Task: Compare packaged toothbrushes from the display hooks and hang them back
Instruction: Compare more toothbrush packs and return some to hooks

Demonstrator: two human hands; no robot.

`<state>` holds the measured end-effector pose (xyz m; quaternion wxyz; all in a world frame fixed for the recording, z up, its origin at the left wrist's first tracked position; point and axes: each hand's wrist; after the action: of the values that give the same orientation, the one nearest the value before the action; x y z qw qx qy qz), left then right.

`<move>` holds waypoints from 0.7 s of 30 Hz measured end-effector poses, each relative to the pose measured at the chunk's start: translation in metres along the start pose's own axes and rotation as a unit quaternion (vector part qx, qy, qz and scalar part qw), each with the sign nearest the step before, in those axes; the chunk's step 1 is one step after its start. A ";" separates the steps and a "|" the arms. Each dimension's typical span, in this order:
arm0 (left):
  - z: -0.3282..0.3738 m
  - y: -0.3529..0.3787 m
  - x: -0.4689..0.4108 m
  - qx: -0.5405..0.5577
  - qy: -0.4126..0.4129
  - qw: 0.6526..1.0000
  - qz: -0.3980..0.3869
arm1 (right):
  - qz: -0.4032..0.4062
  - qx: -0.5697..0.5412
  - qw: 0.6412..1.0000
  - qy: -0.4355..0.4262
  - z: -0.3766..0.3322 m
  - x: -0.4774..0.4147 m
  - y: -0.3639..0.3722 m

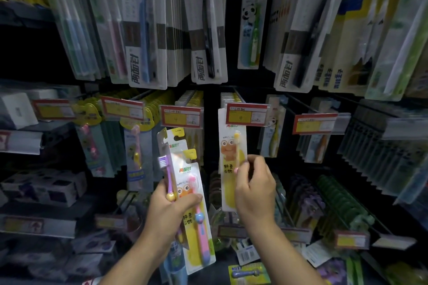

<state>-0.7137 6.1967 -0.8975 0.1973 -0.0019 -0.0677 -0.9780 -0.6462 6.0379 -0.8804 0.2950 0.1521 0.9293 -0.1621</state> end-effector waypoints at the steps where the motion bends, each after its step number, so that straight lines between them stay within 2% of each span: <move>1: 0.001 0.000 0.001 0.001 -0.001 1.000 0.000 | 0.007 -0.010 1.000 0.011 0.001 0.000 0.000; 3: 0.002 -0.001 0.001 0.003 -0.001 1.000 -0.003 | 0.012 -0.035 0.998 0.045 0.000 -0.002 0.000; 9: 0.004 0.001 0.001 0.007 0.004 1.000 -0.002 | -0.068 -0.019 0.993 0.096 -0.001 -0.029 0.001; 12: 0.001 0.003 -0.001 0.007 0.003 1.000 -0.001 | -0.069 -0.032 0.984 0.159 -0.003 -0.050 0.005; 15: 0.000 0.002 -0.003 0.008 -0.003 1.000 -0.004 | -0.087 0.067 0.970 0.216 0.001 -0.063 0.010; 17: 0.000 0.001 -0.004 0.008 -0.006 1.000 -0.006 | -0.103 0.128 0.973 0.164 0.002 -0.055 0.012; 19: 0.001 0.001 -0.004 0.015 -0.002 1.000 -0.008 | -0.152 0.081 0.979 0.105 -0.007 -0.035 0.012; 21: 0.004 0.003 -0.004 0.021 0.000 1.000 -0.017 | -0.250 -0.047 0.959 0.123 -0.020 -0.016 0.013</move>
<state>-0.7096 6.1962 -0.8931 0.1810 0.0037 -0.0884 -0.9795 -0.6393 6.0544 -0.8579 0.1351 -0.0807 0.9733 -0.1669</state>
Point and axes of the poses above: each hand's wrist, its own x-axis away from the middle knuckle, its own y-axis out of the palm, z = x × y, and after that the axes turned 4 degrees about -y, right-handed
